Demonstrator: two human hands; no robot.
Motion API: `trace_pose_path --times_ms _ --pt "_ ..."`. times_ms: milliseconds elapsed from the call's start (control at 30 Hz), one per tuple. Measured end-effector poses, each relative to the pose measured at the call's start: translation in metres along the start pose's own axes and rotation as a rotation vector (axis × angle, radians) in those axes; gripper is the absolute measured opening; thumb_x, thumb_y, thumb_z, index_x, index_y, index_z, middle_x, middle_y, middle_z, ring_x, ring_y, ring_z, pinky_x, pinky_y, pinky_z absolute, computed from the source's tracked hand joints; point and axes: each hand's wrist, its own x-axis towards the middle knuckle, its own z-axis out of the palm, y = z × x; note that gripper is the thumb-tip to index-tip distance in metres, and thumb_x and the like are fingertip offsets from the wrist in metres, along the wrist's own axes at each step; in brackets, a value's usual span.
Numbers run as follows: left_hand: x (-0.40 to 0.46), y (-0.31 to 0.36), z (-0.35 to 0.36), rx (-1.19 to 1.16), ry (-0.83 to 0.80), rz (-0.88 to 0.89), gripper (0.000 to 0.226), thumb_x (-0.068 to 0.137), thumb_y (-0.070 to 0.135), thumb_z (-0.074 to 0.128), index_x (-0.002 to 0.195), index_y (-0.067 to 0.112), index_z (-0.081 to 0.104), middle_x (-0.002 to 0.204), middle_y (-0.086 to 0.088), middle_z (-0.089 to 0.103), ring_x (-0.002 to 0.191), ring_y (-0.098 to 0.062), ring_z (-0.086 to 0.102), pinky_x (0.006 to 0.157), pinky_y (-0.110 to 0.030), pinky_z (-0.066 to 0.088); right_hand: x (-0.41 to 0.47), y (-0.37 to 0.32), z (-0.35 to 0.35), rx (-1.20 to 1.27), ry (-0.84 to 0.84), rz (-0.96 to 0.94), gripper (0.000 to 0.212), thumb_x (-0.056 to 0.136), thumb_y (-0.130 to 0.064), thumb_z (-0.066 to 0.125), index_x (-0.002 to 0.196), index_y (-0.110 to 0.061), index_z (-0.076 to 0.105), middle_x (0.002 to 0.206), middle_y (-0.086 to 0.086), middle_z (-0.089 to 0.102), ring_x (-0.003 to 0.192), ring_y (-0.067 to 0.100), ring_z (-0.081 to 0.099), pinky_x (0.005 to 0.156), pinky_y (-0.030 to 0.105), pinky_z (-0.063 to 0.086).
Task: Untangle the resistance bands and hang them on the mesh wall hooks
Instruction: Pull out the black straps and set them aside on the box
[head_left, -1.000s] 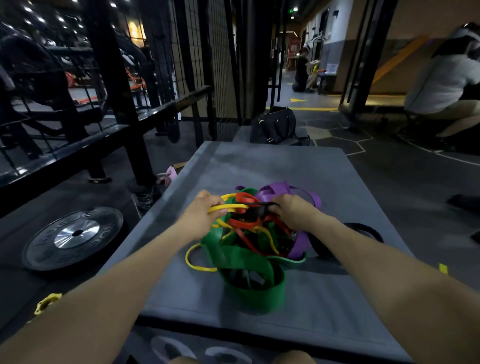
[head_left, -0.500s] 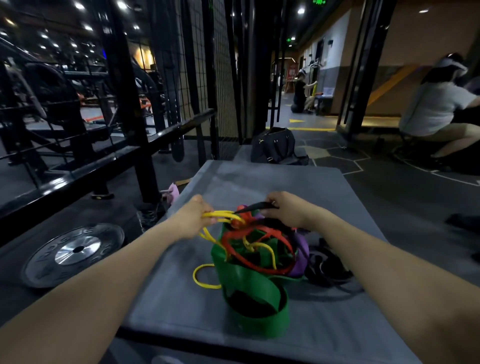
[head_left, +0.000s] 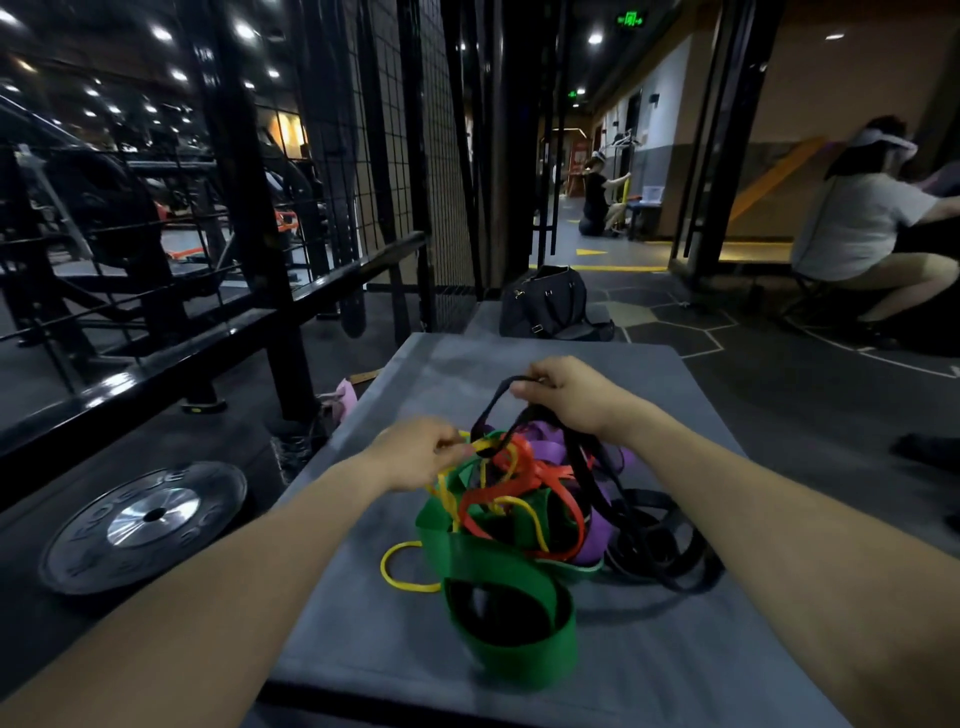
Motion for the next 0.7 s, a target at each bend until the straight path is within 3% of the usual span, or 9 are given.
trace_pose_path --times_ms 33,133,200,300,467,600,700 --pt "-0.001 -0.004 0.0 0.066 -0.034 -0.013 0.04 0.091 0.051 0.044 0.089 0.014 0.058 0.091 -0.007 0.056 0.089 -0.027 0.059 0.074 -0.036 0.041 0.0 0.0 -0.006 0.02 0.028 -0.004 0.029 0.094 -0.024 0.054 0.068 -0.012 0.049 0.062 0.003 0.043 0.058 0.015 0.04 0.057 0.029 0.032" --pt "-0.002 -0.01 -0.004 0.1 -0.002 -0.013 0.038 0.086 0.054 0.053 0.109 0.024 0.059 0.107 0.002 0.054 0.104 -0.019 0.054 0.091 -0.04 0.045 0.0 0.007 -0.024 0.073 0.148 0.031 0.021 0.094 -0.023 0.053 0.078 -0.01 0.058 0.067 0.006 0.049 0.06 0.016 0.044 0.055 0.029 0.038" --pt "-0.001 -0.004 -0.009 0.167 0.094 -0.053 0.03 0.086 0.049 0.056 0.104 0.025 0.058 0.107 0.003 0.051 0.102 -0.019 0.053 0.086 -0.038 0.046 0.001 0.011 -0.028 0.085 0.21 0.053 0.023 0.094 -0.024 0.053 0.087 -0.003 0.061 0.066 0.009 0.049 0.057 0.017 0.045 0.054 0.03 0.039" --pt "0.002 0.009 -0.015 0.199 0.201 -0.086 0.024 0.089 0.046 0.053 0.083 0.023 0.053 0.095 0.003 0.047 0.088 -0.021 0.052 0.075 -0.036 0.043 0.004 0.012 -0.031 0.079 0.292 0.07 0.023 0.095 -0.025 0.052 0.087 -0.005 0.061 0.06 0.002 0.046 0.054 0.017 0.045 0.059 0.033 0.041" --pt "0.017 0.016 -0.043 -0.216 0.267 -0.036 0.015 0.083 0.025 0.068 0.072 0.017 0.062 0.069 -0.002 0.051 0.068 -0.017 0.044 0.056 -0.025 0.031 0.01 0.008 -0.048 0.058 0.415 0.067 0.028 0.096 -0.026 0.051 0.076 -0.007 0.058 0.059 0.001 0.048 0.056 0.015 0.047 0.06 0.031 0.04" --pt "0.025 0.031 -0.072 -0.367 0.458 -0.032 0.013 0.081 0.018 0.069 0.086 0.006 0.07 0.059 0.004 0.049 0.058 -0.012 0.043 0.053 -0.019 0.031 0.019 0.003 -0.057 0.084 0.487 0.076 0.041 0.096 -0.029 0.049 0.085 0.008 0.059 0.059 0.009 0.046 0.058 0.025 0.046 0.065 0.041 0.046" --pt "0.03 0.045 -0.089 -0.507 0.513 -0.048 0.006 0.083 0.016 0.068 0.086 0.011 0.069 0.061 0.004 0.054 0.059 -0.013 0.048 0.056 -0.017 0.04 0.024 -0.003 -0.067 0.101 0.529 0.072 0.039 0.096 -0.029 0.05 0.063 -0.008 0.051 0.055 0.006 0.045 0.054 0.024 0.045 0.063 0.037 0.041"
